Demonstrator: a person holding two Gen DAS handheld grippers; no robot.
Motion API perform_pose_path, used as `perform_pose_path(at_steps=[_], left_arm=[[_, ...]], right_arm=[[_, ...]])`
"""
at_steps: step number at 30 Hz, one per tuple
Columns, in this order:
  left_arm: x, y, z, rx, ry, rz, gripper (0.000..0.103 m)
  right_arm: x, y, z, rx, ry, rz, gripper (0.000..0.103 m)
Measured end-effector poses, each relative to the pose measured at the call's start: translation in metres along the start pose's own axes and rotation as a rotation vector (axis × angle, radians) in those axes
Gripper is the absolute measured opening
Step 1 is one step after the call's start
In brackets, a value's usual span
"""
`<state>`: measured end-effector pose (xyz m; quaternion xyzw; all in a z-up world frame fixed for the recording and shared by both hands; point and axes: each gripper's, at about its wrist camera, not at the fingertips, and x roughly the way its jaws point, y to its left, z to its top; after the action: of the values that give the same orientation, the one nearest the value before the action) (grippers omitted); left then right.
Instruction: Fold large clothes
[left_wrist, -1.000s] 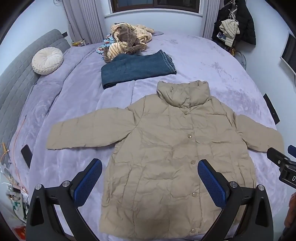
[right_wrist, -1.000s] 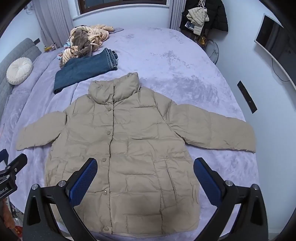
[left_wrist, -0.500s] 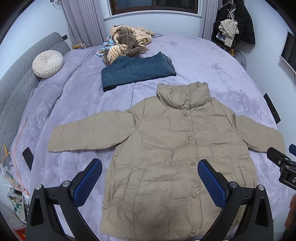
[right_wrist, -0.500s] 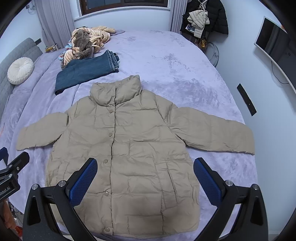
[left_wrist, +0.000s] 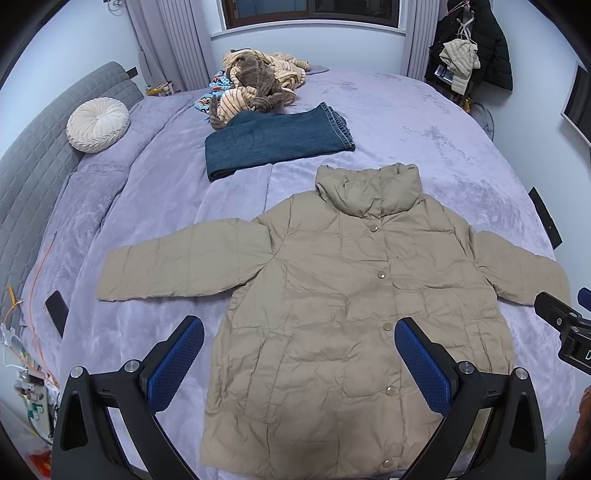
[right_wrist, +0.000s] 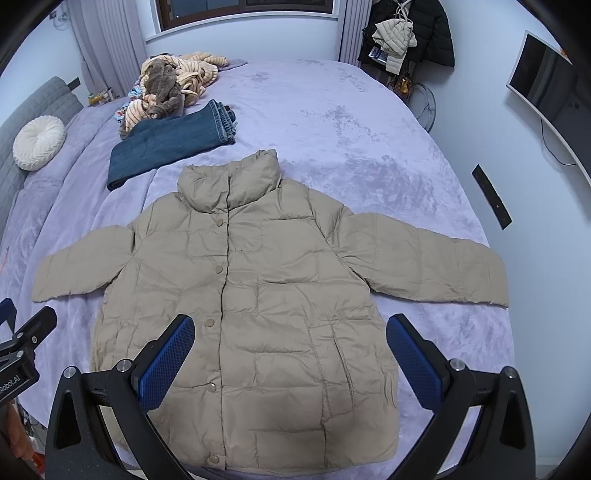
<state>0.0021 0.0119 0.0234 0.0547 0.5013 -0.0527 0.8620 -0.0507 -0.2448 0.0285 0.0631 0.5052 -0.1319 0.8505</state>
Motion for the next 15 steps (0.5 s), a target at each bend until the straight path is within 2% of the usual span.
perform_pose_path(at_steps=[15], left_arm=[[-0.0001,-0.0006,0.0001,0.001,0.001,0.001,0.103]], right_arm=[[0.001,-0.0026,0.0014,0.002,0.001,-0.001,0.103]])
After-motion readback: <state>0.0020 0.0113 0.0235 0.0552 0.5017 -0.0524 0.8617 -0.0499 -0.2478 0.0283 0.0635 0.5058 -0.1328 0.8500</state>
